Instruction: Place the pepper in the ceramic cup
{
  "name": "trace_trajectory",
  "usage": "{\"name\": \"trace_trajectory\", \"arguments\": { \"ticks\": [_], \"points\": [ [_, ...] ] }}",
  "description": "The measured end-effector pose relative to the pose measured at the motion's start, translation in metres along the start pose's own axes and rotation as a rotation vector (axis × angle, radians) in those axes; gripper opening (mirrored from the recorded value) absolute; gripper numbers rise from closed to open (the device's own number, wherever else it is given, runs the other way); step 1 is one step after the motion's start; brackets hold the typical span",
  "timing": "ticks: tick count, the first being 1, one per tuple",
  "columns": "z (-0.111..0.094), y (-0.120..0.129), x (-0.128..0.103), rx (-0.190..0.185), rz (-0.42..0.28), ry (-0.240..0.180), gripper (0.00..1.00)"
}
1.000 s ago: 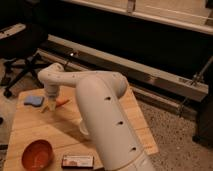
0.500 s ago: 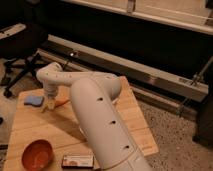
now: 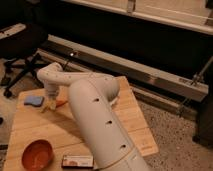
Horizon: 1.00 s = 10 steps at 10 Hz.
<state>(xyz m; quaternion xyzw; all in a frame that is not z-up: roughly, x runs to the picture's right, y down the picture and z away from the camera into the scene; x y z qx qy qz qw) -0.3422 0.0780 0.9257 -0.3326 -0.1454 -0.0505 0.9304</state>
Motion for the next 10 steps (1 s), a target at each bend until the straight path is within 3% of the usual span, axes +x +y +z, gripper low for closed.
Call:
{"name": "trace_trajectory", "arguments": {
  "ticks": [3, 4, 8, 10],
  "points": [
    [0.0029, -0.0008, 0.0104, -0.013, 0.021, 0.006, 0.64],
    [0.0035, -0.0004, 0.0105, -0.017, 0.022, 0.007, 0.59],
    [0.0066, 0.0028, 0.0113, -0.04, 0.014, 0.029, 0.2],
    [0.006, 0.0028, 0.0098, -0.045, 0.009, 0.037, 0.14]
  ]
}}
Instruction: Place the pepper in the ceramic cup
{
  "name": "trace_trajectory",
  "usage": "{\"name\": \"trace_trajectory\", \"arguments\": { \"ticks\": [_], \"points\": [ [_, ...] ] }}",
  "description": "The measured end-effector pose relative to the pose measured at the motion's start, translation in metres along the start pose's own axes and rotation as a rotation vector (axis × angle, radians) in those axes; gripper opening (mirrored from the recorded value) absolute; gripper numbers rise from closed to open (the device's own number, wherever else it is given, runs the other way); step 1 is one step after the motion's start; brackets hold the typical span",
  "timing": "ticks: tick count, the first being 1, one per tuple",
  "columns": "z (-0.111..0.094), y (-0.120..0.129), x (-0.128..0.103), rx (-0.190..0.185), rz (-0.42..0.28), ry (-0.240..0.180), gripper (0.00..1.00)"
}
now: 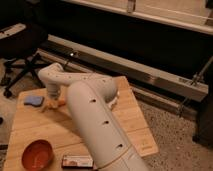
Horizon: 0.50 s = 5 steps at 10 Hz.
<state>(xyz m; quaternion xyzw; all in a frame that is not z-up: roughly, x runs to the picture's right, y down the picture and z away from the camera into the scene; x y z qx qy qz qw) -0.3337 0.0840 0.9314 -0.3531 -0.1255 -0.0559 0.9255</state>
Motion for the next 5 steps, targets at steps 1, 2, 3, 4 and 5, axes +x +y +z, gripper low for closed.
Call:
{"name": "trace_trajectory", "arguments": {
  "ticks": [1, 2, 3, 4, 5],
  "points": [
    [-0.001, 0.0, -0.003, -0.001, -0.005, 0.0, 0.14],
    [-0.005, 0.0, -0.005, 0.001, -0.009, -0.003, 0.14],
    [-0.01, 0.001, -0.007, 0.001, -0.015, -0.011, 0.14],
    [-0.014, 0.003, -0.01, 0.003, -0.018, -0.021, 0.14],
    [-0.021, 0.004, -0.013, 0.006, -0.02, -0.038, 0.14]
  ]
}}
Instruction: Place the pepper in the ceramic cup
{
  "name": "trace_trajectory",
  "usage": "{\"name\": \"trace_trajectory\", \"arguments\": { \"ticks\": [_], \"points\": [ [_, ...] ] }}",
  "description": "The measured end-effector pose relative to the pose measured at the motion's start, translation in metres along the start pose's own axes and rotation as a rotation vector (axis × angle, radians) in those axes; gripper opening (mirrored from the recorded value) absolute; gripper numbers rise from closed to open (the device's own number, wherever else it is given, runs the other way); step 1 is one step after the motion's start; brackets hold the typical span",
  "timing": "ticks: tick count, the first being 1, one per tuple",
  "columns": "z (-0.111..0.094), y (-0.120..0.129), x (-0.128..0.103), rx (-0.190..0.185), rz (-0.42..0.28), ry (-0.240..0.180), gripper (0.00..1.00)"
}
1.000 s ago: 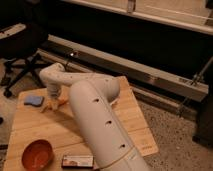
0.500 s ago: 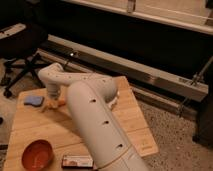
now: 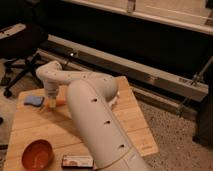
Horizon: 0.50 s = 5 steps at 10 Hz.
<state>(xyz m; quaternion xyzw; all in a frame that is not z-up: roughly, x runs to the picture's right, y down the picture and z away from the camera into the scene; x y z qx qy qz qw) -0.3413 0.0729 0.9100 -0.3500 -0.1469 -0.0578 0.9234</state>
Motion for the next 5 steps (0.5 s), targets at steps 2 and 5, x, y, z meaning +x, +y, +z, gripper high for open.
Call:
{"name": "trace_trajectory", "arguments": {
  "ticks": [2, 5],
  "points": [
    [-0.015, 0.004, 0.001, 0.002, 0.011, -0.035, 0.14],
    [-0.053, 0.02, -0.001, -0.005, 0.029, -0.128, 0.14]
  ]
}}
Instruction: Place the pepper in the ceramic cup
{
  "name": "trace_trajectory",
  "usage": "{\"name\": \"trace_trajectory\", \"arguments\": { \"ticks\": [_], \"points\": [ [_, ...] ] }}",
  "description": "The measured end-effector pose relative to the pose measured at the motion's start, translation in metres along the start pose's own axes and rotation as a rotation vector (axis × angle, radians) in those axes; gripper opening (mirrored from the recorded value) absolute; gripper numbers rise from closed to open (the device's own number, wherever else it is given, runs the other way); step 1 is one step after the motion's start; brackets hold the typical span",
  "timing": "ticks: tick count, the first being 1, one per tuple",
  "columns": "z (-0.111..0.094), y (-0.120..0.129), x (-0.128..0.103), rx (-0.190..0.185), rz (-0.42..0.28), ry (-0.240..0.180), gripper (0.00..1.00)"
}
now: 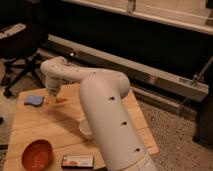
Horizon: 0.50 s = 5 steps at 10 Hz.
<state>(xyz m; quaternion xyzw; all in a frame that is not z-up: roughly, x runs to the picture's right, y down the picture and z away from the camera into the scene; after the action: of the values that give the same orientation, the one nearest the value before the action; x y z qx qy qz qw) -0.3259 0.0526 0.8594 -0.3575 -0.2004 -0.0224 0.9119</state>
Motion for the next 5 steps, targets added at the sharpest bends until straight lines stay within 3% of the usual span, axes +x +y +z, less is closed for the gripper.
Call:
{"name": "trace_trajectory", "arguments": {
  "ticks": [1, 3, 5],
  "points": [
    [-0.017, 0.009, -0.001, -0.003, 0.005, -0.03, 0.14],
    [-0.046, 0.026, 0.004, 0.001, 0.009, -0.053, 0.16],
    [-0.066, 0.042, 0.015, 0.002, 0.024, -0.055, 0.31]
  ]
}}
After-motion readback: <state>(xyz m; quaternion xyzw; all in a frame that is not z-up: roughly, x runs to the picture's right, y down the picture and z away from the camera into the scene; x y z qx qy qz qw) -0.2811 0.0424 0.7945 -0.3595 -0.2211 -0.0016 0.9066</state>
